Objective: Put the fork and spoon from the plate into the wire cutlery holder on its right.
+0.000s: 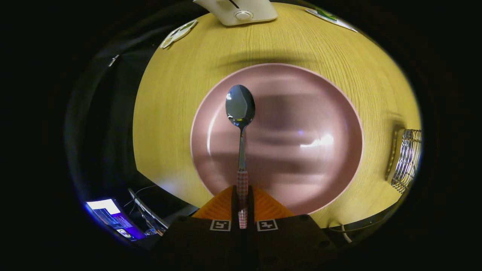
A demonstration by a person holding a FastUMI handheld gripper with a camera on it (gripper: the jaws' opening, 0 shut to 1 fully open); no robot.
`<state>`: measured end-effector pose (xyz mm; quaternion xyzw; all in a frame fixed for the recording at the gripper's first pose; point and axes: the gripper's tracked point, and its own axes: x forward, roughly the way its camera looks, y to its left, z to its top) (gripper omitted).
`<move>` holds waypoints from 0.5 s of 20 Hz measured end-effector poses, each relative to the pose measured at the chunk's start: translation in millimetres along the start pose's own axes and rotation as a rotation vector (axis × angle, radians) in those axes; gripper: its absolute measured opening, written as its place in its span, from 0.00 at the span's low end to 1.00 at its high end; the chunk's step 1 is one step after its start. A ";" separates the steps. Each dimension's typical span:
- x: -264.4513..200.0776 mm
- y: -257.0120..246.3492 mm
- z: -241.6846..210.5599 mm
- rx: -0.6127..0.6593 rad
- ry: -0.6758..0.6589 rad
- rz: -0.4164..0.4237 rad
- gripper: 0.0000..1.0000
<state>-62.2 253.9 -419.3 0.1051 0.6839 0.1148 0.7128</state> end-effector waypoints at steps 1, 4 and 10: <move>-8.9 -2.6 -0.1 -0.019 -0.005 0.003 0.10; -46.3 -12.6 -1.6 -0.090 -0.033 0.011 0.10; -147.4 -59.7 -17.9 -0.268 -0.085 -0.020 0.10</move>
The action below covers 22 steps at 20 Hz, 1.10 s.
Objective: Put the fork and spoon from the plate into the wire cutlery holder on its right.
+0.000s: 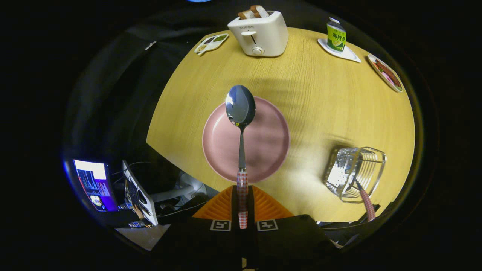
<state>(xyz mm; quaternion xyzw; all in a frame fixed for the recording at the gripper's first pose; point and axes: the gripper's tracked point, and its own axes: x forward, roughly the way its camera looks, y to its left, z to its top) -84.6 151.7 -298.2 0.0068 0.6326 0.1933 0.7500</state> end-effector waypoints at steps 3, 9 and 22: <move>-40.4 -31.9 -20.7 -0.036 0.035 -0.034 0.10; -99.8 -93.0 -66.3 -0.056 0.197 -0.092 0.10; -103.8 -184.3 -77.7 -0.023 0.674 -0.169 0.10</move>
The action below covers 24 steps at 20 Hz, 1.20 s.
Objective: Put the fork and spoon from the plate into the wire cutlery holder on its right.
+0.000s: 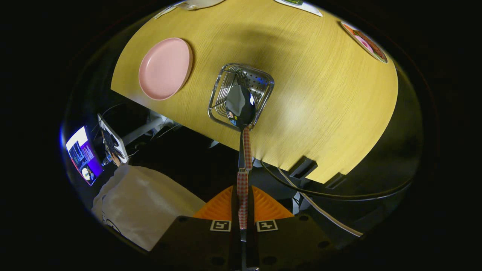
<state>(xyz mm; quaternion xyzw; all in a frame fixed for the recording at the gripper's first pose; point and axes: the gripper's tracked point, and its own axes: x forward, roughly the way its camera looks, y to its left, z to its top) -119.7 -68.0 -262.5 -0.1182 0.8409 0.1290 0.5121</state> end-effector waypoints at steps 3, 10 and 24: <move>-0.8 1.6 11.7 -0.004 0.041 0.009 0.10; 4.4 -7.7 34.1 0.038 0.110 0.027 0.13; -34.7 7.6 47.0 0.085 -0.141 0.148 0.99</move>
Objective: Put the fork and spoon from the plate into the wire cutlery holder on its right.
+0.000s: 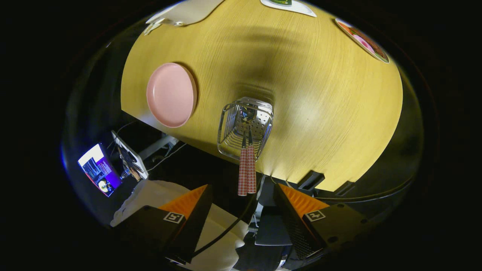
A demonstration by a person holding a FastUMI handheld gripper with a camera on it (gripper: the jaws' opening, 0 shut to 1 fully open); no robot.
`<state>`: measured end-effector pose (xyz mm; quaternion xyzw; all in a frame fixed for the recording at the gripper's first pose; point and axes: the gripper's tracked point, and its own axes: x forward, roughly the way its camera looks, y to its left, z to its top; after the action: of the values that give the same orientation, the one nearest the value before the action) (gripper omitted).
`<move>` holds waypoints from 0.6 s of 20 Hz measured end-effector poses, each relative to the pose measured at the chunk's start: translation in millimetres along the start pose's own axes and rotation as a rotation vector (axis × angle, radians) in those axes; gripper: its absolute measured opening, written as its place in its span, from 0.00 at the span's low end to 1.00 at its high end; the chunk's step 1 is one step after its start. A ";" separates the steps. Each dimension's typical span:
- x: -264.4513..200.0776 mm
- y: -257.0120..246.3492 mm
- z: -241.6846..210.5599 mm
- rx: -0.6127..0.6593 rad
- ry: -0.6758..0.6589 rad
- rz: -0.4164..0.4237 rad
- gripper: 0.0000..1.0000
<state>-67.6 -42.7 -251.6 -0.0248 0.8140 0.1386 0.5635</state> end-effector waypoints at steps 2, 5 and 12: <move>-15.3 6.7 -1.8 0.007 -0.096 0.033 0.99; -37.9 18.5 -5.9 0.020 -0.261 0.063 1.00; -94.3 43.2 -33.3 0.048 -0.618 0.094 0.99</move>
<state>-72.1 -20.5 -145.0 0.0696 0.6076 0.1465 0.7775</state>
